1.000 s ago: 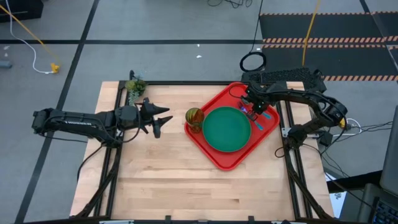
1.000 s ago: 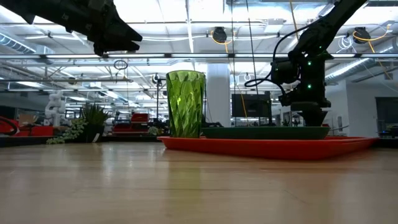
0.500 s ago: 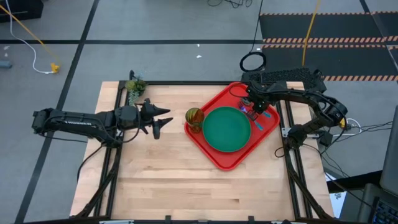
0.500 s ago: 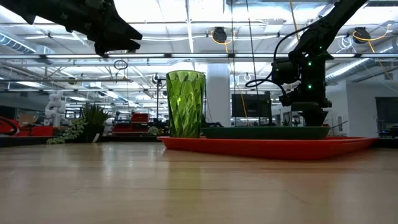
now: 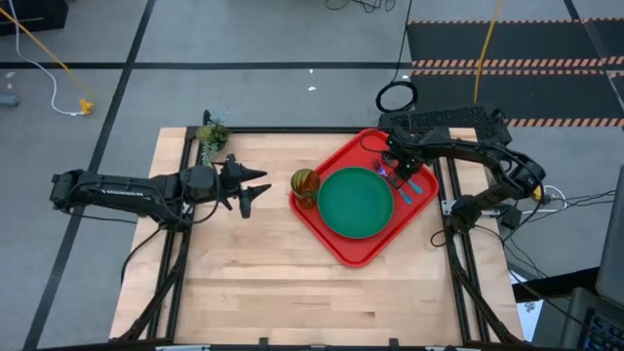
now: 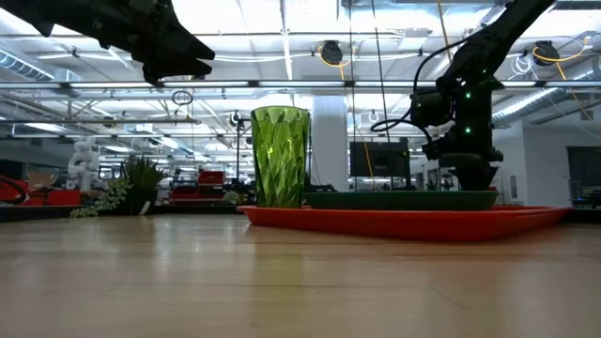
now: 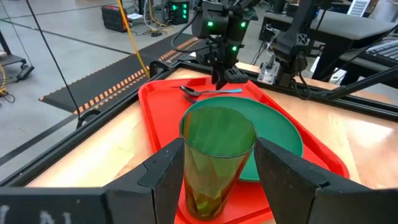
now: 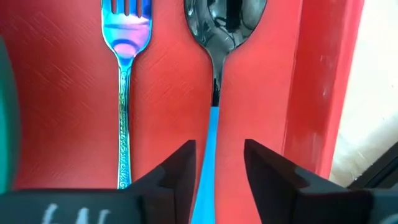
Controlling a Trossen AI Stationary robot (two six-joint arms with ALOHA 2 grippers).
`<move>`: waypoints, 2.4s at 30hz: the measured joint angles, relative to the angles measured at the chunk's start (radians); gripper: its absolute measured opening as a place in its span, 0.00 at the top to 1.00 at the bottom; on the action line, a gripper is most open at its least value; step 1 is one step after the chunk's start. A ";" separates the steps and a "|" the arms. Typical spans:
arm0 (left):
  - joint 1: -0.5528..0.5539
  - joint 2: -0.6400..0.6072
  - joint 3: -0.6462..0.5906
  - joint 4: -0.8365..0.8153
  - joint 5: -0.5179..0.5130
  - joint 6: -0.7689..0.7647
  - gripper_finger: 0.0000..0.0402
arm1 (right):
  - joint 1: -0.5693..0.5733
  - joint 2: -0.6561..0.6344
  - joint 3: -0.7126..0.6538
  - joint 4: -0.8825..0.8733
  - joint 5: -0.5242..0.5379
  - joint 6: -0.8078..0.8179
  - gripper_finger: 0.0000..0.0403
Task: Pick and place plate/cup/fork/spoon on tray
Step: Put the blue spoon on the red serving tray, then return to Home Position
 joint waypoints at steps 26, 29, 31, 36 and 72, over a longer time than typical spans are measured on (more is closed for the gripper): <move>-0.023 0.000 0.001 0.069 0.090 0.075 0.55 | 0.534 -0.665 -0.136 0.302 -0.054 0.053 0.85; -0.025 0.000 0.001 0.054 0.083 0.075 0.62 | 0.591 -0.691 -0.195 0.387 -0.052 0.040 0.93; -0.025 0.000 0.001 0.031 0.072 0.058 0.67 | 0.622 -0.698 -0.232 0.443 -0.051 0.019 0.97; -0.025 0.000 0.000 -0.048 0.005 0.030 0.82 | 0.682 -0.702 -0.312 0.604 -0.050 -0.034 0.99; -0.034 -0.206 -0.345 0.270 0.107 0.121 0.96 | 0.953 -1.030 -0.748 1.032 -0.108 -0.113 1.00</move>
